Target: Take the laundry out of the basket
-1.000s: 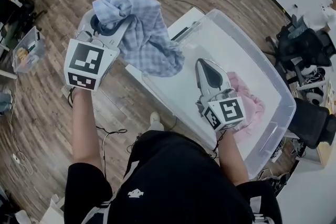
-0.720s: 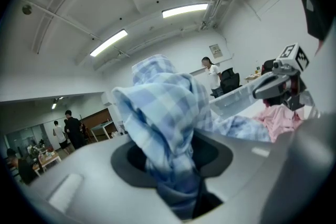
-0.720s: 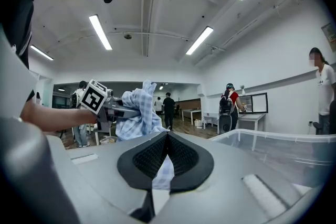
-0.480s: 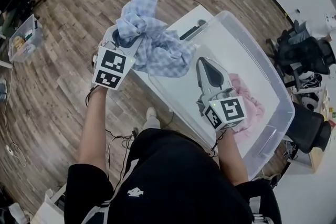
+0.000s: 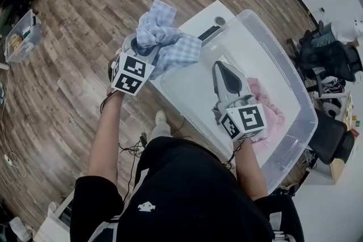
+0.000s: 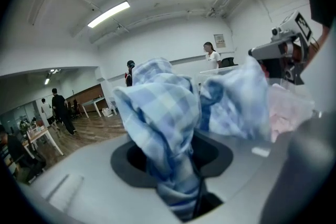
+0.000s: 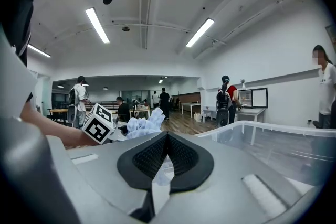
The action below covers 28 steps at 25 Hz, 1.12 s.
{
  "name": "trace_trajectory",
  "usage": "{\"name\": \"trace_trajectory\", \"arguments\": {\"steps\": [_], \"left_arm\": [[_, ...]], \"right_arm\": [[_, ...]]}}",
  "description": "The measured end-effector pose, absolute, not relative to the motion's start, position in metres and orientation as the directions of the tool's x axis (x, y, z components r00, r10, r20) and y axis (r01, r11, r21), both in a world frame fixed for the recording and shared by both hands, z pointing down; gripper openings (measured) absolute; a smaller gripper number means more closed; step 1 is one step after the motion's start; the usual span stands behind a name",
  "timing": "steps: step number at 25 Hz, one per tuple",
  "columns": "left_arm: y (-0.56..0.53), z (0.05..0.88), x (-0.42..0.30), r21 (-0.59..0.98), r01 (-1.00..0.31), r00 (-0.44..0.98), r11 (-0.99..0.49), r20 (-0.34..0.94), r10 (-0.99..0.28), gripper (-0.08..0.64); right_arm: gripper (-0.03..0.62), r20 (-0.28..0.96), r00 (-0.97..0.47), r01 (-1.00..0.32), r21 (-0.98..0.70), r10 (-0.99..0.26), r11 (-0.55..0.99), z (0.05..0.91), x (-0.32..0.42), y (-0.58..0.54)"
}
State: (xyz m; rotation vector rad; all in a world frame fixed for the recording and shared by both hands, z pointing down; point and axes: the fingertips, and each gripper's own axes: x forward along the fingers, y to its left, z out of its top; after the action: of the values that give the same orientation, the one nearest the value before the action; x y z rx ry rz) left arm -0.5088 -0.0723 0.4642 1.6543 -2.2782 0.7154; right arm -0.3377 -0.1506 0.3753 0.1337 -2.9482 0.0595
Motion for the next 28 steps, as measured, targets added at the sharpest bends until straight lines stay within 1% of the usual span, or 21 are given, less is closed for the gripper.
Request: {"name": "trace_trajectory", "arguments": {"steps": [7, 11, 12, 15, 17, 18, 21, 24, 28], "left_arm": [[-0.086, 0.533, -0.494, -0.134, -0.973, -0.229, 0.186, 0.560, -0.796, 0.184], [-0.093, 0.562, -0.482, -0.116, -0.985, -0.172, 0.127, 0.630, -0.758, 0.229], [-0.095, 0.569, -0.477, -0.101, -0.990, -0.142, 0.100, 0.650, -0.746, 0.256], [-0.099, 0.580, -0.464, -0.069, -0.997, -0.061, 0.020, 0.681, -0.730, 0.428], [-0.099, 0.577, -0.462, -0.078, -0.997, -0.056, 0.005, 0.671, -0.740, 0.499], [-0.098, 0.574, -0.462, -0.082, -0.997, -0.059, 0.006, 0.664, -0.746, 0.516], [-0.094, 0.563, -0.463, -0.093, -0.995, -0.074, 0.018, 0.643, -0.762, 0.520], [-0.092, 0.540, -0.465, -0.086, -0.995, -0.083, 0.040, 0.590, -0.803, 0.511], [-0.089, 0.497, -0.465, -0.116, -0.990, -0.127, 0.079, 0.502, -0.855, 0.463]], "right_arm": [[0.000, 0.215, -0.970, -0.117, -0.016, -0.111, 0.993, 0.381, -0.332, -0.160], [0.000, 0.228, -0.966, -0.124, -0.013, -0.118, 0.992, 0.382, -0.329, -0.164], [0.000, 0.232, -0.966, -0.122, -0.011, -0.116, 0.992, 0.383, -0.328, -0.164], [0.000, 0.239, -0.964, -0.121, -0.003, -0.117, 0.993, 0.383, -0.326, -0.167], [0.000, 0.236, -0.965, -0.122, -0.003, -0.118, 0.993, 0.383, -0.326, -0.168], [0.000, 0.235, -0.965, -0.120, -0.004, -0.115, 0.993, 0.383, -0.326, -0.167], [0.000, 0.231, -0.967, -0.111, -0.006, -0.107, 0.994, 0.383, -0.326, -0.163], [0.000, 0.221, -0.971, -0.102, -0.009, -0.097, 0.995, 0.380, -0.327, -0.160], [0.000, 0.210, -0.973, -0.096, -0.011, -0.091, 0.995, 0.375, -0.324, -0.158]]}}
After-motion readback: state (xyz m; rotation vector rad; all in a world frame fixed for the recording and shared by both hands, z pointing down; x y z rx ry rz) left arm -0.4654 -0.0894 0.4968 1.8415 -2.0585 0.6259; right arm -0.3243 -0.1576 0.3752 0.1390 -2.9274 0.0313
